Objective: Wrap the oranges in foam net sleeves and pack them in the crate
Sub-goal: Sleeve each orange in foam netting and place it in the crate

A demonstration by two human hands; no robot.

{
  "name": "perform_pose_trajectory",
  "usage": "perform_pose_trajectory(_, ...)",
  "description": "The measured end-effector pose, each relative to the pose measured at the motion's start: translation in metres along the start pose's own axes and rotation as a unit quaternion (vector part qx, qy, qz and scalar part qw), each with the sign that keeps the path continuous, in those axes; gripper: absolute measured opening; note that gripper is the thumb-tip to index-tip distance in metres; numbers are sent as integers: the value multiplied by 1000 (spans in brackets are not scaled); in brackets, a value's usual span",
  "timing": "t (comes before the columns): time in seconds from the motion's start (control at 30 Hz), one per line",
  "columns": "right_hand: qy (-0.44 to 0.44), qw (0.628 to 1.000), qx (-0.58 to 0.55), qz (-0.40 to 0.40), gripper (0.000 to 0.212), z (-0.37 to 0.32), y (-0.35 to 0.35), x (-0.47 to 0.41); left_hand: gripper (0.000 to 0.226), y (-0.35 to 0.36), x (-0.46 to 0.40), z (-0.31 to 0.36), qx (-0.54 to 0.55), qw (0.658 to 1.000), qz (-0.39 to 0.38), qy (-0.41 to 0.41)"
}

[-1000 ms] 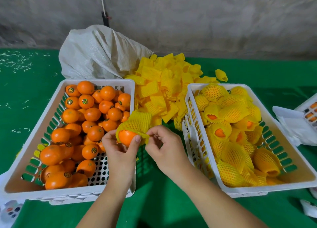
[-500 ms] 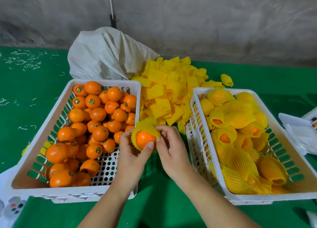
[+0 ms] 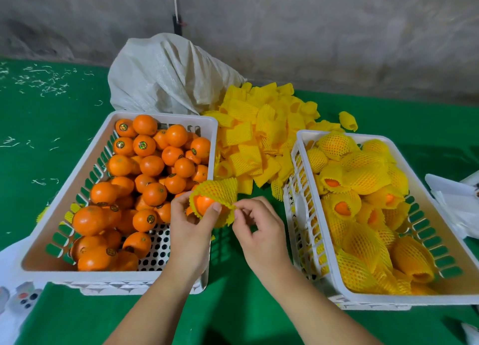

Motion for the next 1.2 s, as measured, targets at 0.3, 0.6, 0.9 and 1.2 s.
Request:
perform_pose_trajectory(0.3, 39, 999, -9, -2, 24, 4, 2, 3, 69, -3, -1, -2, -5, 999, -48, -9)
perform_pose_trajectory(0.6, 23, 998, -14, -55, 19, -24, 8, 16, 39, 1, -2, 10, 85, 994, 40, -60)
perform_pose_trajectory(0.9, 431, 840, -323, -59, 72, -24, 16, 5, 73, 5, 16, 4, -253, 929, -137, 233)
perform_pose_trajectory(1.2, 373, 894, -238, 66, 75, 7, -27, 6, 79, 6, 27, 5, -309, 871, -274, 267)
Point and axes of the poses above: each hand's wrist, its own x-axis away from the middle knuckle, its own y-axis out of the palm, z = x × y, the point moved 1 cm from there along -x, towards the middle knuckle, and after that the axes turned 8 degrees about z, right-handed, at the moved point
